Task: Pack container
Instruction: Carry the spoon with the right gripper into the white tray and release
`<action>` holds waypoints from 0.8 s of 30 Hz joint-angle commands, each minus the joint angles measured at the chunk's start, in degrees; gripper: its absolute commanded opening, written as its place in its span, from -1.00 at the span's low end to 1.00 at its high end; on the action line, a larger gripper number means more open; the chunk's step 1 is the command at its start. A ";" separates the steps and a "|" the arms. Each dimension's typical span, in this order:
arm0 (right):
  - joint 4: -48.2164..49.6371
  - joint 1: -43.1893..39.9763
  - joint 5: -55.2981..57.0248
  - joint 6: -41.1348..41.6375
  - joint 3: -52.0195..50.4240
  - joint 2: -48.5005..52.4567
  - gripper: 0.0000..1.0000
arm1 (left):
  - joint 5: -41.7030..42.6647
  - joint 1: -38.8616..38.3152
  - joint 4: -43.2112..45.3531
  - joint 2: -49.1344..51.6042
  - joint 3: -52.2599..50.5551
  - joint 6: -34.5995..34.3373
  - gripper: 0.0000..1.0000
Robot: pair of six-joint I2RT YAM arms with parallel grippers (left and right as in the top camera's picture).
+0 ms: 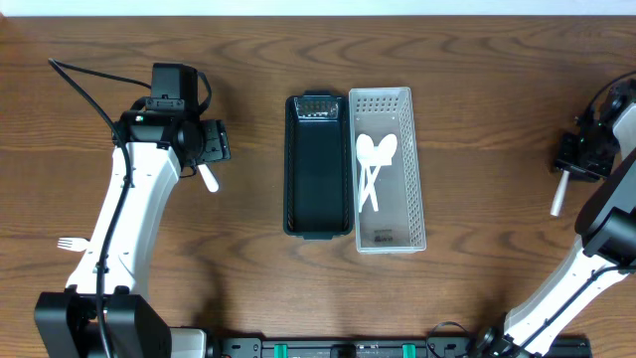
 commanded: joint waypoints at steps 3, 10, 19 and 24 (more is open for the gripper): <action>-0.13 -0.44 1.29 0.52 -2.01 1.64 -0.90 | -0.07 -0.13 0.02 0.11 1.11 -0.26 0.56; -0.90 1.29 -3.56 2.78 -1.51 0.68 -0.98 | -0.09 -0.13 0.00 0.11 1.11 -0.26 0.55; -1.18 12.52 -10.69 4.61 2.82 -12.76 -0.97 | -0.07 -0.13 -0.02 0.11 1.11 -0.26 0.55; 1.68 23.26 -10.84 8.31 3.82 -21.09 -0.98 | -0.07 -0.13 -0.02 0.11 1.11 -0.26 0.55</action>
